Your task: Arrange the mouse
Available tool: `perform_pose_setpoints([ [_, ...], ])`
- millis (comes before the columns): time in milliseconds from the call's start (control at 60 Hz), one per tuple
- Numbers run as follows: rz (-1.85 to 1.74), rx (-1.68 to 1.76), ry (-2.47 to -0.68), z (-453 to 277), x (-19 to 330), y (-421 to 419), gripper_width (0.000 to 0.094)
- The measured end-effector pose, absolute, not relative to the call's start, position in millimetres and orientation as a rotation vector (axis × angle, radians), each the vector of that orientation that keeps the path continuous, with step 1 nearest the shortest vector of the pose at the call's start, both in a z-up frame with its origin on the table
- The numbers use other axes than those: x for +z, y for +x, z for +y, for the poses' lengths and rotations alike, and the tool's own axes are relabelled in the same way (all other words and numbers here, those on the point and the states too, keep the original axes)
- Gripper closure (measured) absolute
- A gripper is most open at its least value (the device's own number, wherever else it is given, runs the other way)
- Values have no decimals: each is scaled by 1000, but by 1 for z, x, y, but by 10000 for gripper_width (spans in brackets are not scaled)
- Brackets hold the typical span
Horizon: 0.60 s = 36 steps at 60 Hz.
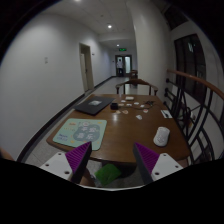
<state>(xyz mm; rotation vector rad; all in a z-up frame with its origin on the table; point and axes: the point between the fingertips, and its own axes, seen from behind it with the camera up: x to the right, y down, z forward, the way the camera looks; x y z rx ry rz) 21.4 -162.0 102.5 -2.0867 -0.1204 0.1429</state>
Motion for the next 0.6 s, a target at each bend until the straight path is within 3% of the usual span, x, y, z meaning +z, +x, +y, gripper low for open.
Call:
perform_pose_setpoints([
  [317,-57,23,-2108,-124,67,123,93],
  [467,-22,-47,-2186,-81,16,176,91],
  [600,50,-51,-2219,-51,-8,211,92],
])
